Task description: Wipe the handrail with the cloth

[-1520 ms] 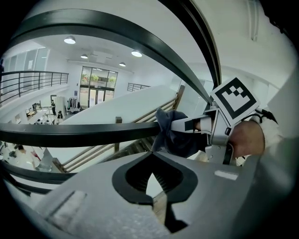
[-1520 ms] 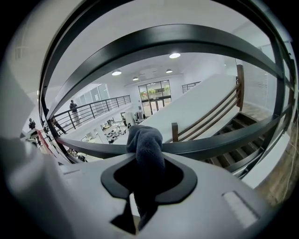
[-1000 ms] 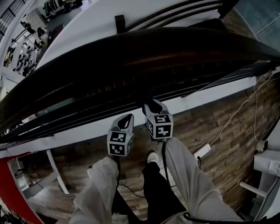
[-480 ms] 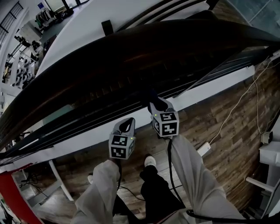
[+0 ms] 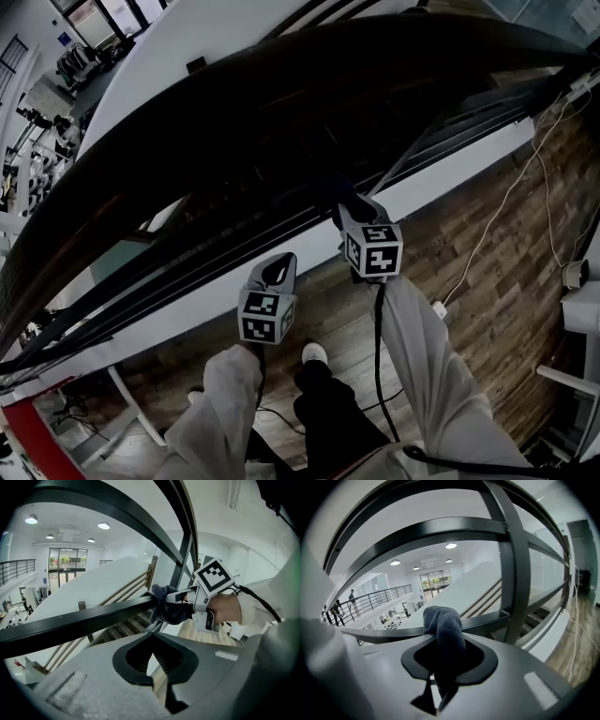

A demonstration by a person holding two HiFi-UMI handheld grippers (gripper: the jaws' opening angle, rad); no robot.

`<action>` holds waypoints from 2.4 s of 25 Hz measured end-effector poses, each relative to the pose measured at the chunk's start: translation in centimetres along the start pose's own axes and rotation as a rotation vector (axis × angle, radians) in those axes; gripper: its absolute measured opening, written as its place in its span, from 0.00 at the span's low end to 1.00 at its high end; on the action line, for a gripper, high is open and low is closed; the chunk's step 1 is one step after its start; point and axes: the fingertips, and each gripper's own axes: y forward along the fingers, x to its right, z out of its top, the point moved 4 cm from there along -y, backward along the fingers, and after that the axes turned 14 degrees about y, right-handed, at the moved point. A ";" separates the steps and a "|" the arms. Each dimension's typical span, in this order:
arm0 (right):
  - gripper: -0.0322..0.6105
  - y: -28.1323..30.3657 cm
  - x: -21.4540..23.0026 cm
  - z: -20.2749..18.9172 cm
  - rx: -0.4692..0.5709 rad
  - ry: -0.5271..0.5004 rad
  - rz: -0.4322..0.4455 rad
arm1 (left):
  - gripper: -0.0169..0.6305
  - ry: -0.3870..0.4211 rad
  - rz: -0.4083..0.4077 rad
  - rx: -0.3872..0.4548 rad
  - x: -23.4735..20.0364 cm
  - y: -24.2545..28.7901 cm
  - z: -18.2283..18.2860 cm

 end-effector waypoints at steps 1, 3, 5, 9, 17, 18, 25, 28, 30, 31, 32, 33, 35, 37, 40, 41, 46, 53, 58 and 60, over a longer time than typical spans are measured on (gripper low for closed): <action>0.18 0.0 1.3 0.6 0.009 0.014 -0.011 | 0.03 0.003 -0.006 -0.001 0.3 0.3 0.1; 0.18 0.0 3.4 1.6 0.018 -0.002 -0.019 | 0.03 0.005 -0.020 -0.006 1.0 1.1 0.1; 0.18 0.0 4.8 2.2 0.021 -0.057 -0.025 | 0.03 0.009 -0.033 -0.010 1.6 1.6 0.0; 0.18 -0.3 7.7 3.4 0.041 -0.068 -0.076 | 0.03 0.005 -0.043 -0.008 2.3 2.0 -0.2; 0.18 -1.4 10.7 4.7 0.072 0.046 -0.196 | 0.03 -0.059 0.018 -0.048 -0.1 -2.5 -5.2; 0.18 -1.7 10.3 4.5 0.075 0.069 -0.204 | 0.03 -0.076 0.031 -0.052 -0.5 -3.4 -6.1; 0.18 -3.3 -0.9 0.7 0.042 0.008 -0.144 | 0.03 -0.163 0.100 -0.023 -4.6 -10.9 -9.5; 0.18 -3.2 -8.6 -2.2 0.007 -0.054 -0.091 | 0.03 -0.189 0.123 -0.018 -6.8 -15.3 -11.5; 0.18 -3.5 -13.6 -4.2 -0.011 -0.077 -0.063 | 0.03 -0.198 0.142 -0.014 -8.3 -18.6 -12.9; 0.18 -3.8 -16.1 -5.3 -0.021 -0.086 -0.048 | 0.03 -0.204 0.156 -0.012 -9.1 -20.3 -13.7; 0.18 -4.0 -18.5 -6.3 -0.033 -0.094 -0.031 | 0.03 -0.213 0.173 -0.011 -9.8 -22.1 -14.4; 0.18 -4.3 -20.9 -7.4 -0.046 -0.101 -0.013 | 0.03 -0.223 0.191 -0.012 -10.5 -23.9 -15.2; 0.18 -4.7 -25.3 -9.6 -0.074 -0.108 0.022 | 0.03 -0.243 0.227 -0.018 -11.9 -27.4 -17.0; 0.18 -4.6 -29.2 -11.6 -0.102 -0.112 0.049 | 0.03 -0.263 0.262 -0.022 -13.6 -30.4 -18.8; 0.18 -3.3 -34.9 -14.9 -0.147 -0.128 0.087 | 0.03 -0.301 0.319 -0.026 -16.7 -34.7 -21.8; 0.18 -2.8 -37.0 -16.1 -0.166 -0.140 0.106 | 0.03 -0.321 0.343 -0.030 -17.7 -36.3 -23.1; 0.18 -1.2 -47.3 -21.6 -0.250 -0.210 0.217 | 0.03 -0.428 0.485 -0.044 -20.8 -44.7 -29.2; 0.18 -0.7 -58.9 -29.3 -0.355 -0.285 0.324 | 0.03 -0.544 0.620 -0.059 -24.6 -53.7 -36.6; 0.18 -0.3 -65.3 -34.6 -0.427 -0.343 0.390 | 0.03 -0.626 0.692 -0.052 -25.9 -57.6 -41.4; 0.18 -0.7 -67.1 -36.8 -0.456 -0.362 0.411 | 0.03 -0.653 0.711 -0.046 -25.7 -58.7 -43.1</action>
